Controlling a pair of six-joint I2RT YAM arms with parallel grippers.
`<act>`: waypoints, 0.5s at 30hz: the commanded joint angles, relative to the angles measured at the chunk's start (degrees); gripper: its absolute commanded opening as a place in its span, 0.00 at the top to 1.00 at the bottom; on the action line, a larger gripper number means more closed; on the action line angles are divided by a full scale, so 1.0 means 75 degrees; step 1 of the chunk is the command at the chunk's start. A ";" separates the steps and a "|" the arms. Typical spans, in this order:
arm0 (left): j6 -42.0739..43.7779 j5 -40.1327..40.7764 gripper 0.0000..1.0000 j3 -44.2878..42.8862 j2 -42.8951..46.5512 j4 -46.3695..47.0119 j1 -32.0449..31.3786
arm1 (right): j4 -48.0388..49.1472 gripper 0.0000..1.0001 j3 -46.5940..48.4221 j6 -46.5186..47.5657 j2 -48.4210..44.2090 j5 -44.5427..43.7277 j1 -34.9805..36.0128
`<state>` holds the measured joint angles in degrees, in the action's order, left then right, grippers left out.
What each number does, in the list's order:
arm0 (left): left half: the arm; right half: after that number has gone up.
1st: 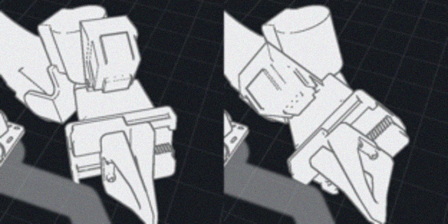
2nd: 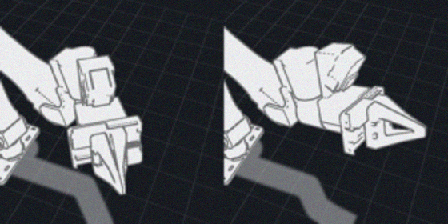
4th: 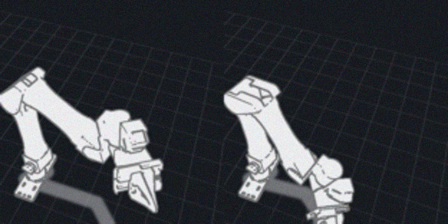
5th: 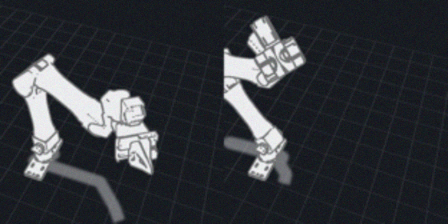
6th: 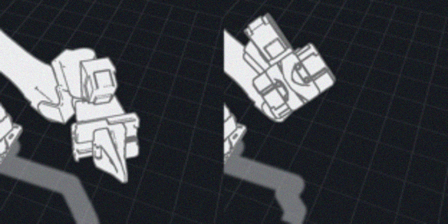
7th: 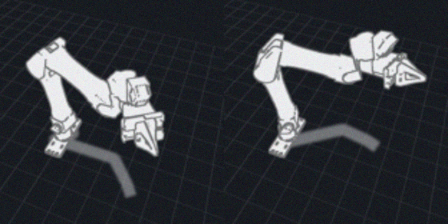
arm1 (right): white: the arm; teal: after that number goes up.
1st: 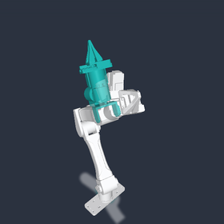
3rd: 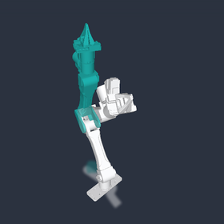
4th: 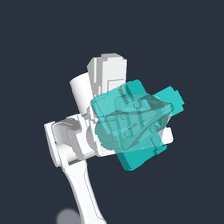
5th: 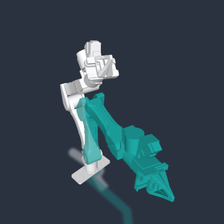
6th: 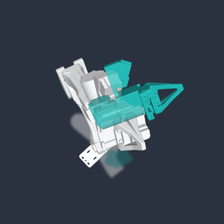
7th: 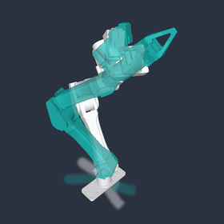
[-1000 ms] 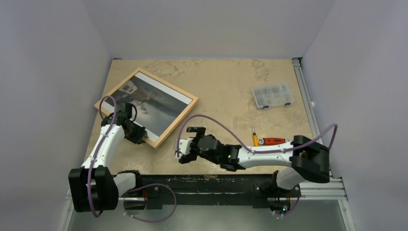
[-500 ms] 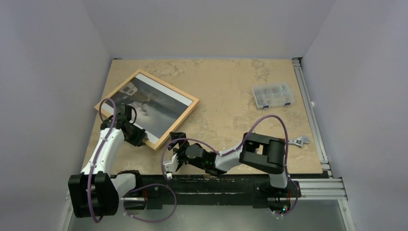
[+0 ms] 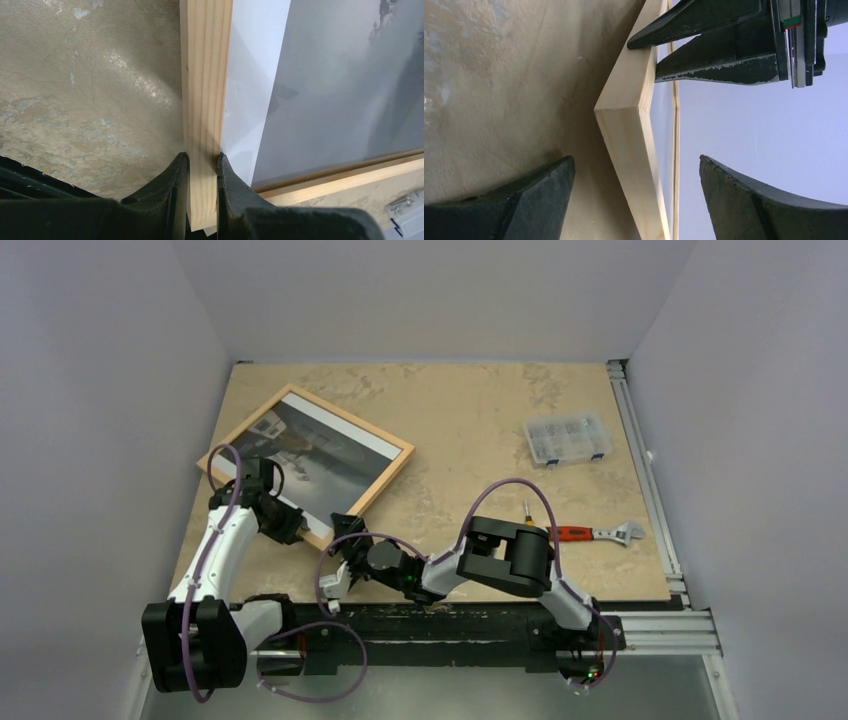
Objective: Take the photo out of the frame
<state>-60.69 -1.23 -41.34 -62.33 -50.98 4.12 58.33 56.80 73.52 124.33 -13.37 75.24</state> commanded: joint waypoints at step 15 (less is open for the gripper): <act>0.0304 -0.0409 1.00 0.0015 0.0455 0.0091 0.0029 | 0.0432 0.53 0.1003 0.0386 0.0501 -0.0092 -0.0046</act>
<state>-60.25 -1.41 -41.21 -61.58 -51.70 4.12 59.51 60.62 75.64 127.57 -13.34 75.09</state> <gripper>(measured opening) 0.184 0.570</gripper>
